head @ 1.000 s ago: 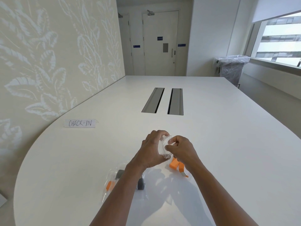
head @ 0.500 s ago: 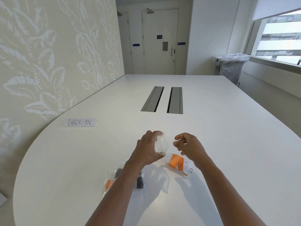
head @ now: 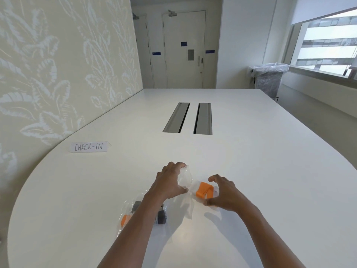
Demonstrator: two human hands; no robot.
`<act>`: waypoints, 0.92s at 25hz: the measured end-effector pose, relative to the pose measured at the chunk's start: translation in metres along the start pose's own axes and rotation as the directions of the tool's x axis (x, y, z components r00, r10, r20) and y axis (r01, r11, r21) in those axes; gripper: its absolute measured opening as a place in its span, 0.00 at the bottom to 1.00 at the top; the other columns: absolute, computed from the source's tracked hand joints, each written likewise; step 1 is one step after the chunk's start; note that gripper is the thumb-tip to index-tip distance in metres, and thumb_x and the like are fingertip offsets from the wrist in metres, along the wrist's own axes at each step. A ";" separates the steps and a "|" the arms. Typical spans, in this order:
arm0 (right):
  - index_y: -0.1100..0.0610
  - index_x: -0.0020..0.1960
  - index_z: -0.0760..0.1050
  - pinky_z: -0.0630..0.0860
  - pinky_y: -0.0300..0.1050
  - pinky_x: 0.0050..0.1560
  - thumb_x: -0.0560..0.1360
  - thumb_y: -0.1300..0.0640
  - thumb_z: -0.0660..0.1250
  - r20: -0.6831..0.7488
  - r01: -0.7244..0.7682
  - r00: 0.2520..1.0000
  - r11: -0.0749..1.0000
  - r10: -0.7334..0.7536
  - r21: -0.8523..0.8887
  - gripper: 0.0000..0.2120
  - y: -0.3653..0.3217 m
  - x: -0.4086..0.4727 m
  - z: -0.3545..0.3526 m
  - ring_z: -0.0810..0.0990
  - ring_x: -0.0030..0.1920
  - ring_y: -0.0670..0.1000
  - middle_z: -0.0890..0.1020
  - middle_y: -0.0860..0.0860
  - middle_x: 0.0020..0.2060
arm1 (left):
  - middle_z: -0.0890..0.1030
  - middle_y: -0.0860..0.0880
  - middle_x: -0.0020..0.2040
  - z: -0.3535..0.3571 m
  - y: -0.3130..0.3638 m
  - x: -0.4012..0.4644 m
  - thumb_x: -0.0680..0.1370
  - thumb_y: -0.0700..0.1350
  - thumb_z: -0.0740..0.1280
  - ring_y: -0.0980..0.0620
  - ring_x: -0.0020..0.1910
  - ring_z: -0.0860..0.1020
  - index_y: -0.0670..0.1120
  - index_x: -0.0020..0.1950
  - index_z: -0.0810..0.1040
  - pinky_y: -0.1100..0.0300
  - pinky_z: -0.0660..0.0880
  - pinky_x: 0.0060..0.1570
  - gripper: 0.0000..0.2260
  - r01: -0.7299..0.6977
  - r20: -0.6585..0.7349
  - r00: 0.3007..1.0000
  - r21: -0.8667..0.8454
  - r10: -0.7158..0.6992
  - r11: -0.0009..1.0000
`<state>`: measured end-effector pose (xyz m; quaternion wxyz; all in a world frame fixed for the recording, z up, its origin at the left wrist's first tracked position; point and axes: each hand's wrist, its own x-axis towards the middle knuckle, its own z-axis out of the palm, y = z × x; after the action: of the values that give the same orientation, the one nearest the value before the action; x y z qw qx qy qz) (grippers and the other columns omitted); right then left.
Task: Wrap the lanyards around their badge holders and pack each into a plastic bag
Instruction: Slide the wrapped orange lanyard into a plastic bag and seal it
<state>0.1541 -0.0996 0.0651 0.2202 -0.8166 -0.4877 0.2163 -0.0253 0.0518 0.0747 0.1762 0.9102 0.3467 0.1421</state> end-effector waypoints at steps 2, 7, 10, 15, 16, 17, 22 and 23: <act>0.45 0.69 0.64 0.68 0.50 0.58 0.65 0.36 0.75 -0.003 -0.009 1.000 0.999 0.009 -0.037 0.38 -0.001 0.000 0.007 0.67 0.62 0.51 0.73 0.46 0.64 | 0.68 0.55 0.56 0.004 -0.001 -0.001 0.70 0.55 0.76 0.51 0.63 0.71 0.57 0.73 0.65 0.52 0.67 0.61 0.35 0.003 0.015 1.000 0.005 -0.004 1.000; 0.52 0.71 0.67 0.67 0.52 0.62 0.77 0.38 0.65 -0.071 -0.144 0.988 0.989 0.140 -0.044 0.28 -0.007 0.020 0.009 0.67 0.68 0.55 0.74 0.49 0.66 | 0.67 0.55 0.56 0.007 -0.003 -0.003 0.70 0.55 0.76 0.51 0.63 0.71 0.57 0.73 0.66 0.53 0.66 0.60 0.34 0.017 0.042 0.999 0.001 -0.017 1.000; 0.56 0.64 0.76 0.72 0.51 0.60 0.75 0.43 0.68 -0.043 -0.189 0.982 0.975 0.186 -0.115 0.23 -0.010 0.031 0.002 0.69 0.64 0.56 0.77 0.51 0.61 | 0.69 0.54 0.57 0.007 -0.004 -0.002 0.69 0.55 0.76 0.51 0.62 0.71 0.57 0.73 0.66 0.54 0.66 0.60 0.35 0.024 0.039 0.999 -0.007 -0.023 1.000; 0.55 0.55 0.80 0.76 0.52 0.60 0.68 0.43 0.76 0.008 -0.211 0.977 0.968 0.214 -0.138 0.21 -0.017 0.041 0.002 0.76 0.59 0.56 0.82 0.51 0.52 | 0.70 0.54 0.58 0.008 -0.006 -0.001 0.69 0.56 0.76 0.52 0.63 0.71 0.58 0.73 0.66 0.54 0.66 0.59 0.35 0.028 0.047 0.999 -0.006 -0.028 1.000; 0.57 0.53 0.80 0.76 0.50 0.58 0.68 0.44 0.77 0.018 -0.216 0.975 0.967 0.221 -0.133 0.21 -0.017 0.043 0.002 0.77 0.58 0.56 0.82 0.52 0.52 | 0.70 0.54 0.58 0.009 -0.006 -0.001 0.69 0.55 0.76 0.52 0.63 0.71 0.58 0.73 0.66 0.55 0.65 0.58 0.35 0.028 0.049 0.998 -0.006 -0.028 1.000; 0.58 0.50 0.79 0.76 0.48 0.55 0.68 0.45 0.78 0.032 -0.219 0.974 0.968 0.225 -0.124 0.20 -0.018 0.044 0.002 0.78 0.56 0.56 0.82 0.53 0.51 | 0.70 0.54 0.58 0.010 -0.007 0.000 0.69 0.55 0.76 0.52 0.63 0.71 0.58 0.72 0.66 0.55 0.64 0.57 0.34 0.027 0.050 0.998 -0.006 -0.027 1.000; 0.56 0.44 0.71 0.66 0.42 0.34 0.67 0.48 0.79 0.074 -0.202 0.974 0.972 0.212 -0.119 0.20 -0.025 0.043 -0.006 0.74 0.43 0.52 0.77 0.51 0.43 | 0.70 0.54 0.58 0.013 -0.006 0.002 0.68 0.55 0.76 0.52 0.63 0.71 0.58 0.72 0.67 0.55 0.65 0.58 0.35 0.028 0.056 0.998 0.001 -0.028 1.000; 0.57 0.46 0.72 0.66 0.42 0.34 0.67 0.49 0.79 0.073 -0.205 0.974 0.971 0.214 -0.120 0.20 -0.026 0.043 -0.008 0.74 0.43 0.52 0.77 0.51 0.44 | 0.70 0.54 0.59 0.013 -0.006 0.002 0.68 0.55 0.76 0.52 0.63 0.71 0.58 0.72 0.67 0.55 0.65 0.58 0.35 0.025 0.059 0.998 0.002 -0.026 1.000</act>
<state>0.1588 -0.0513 0.0800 0.1292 -0.8647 -0.4189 0.2453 -0.0222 0.0546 0.0605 0.1874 0.9097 0.3531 0.1129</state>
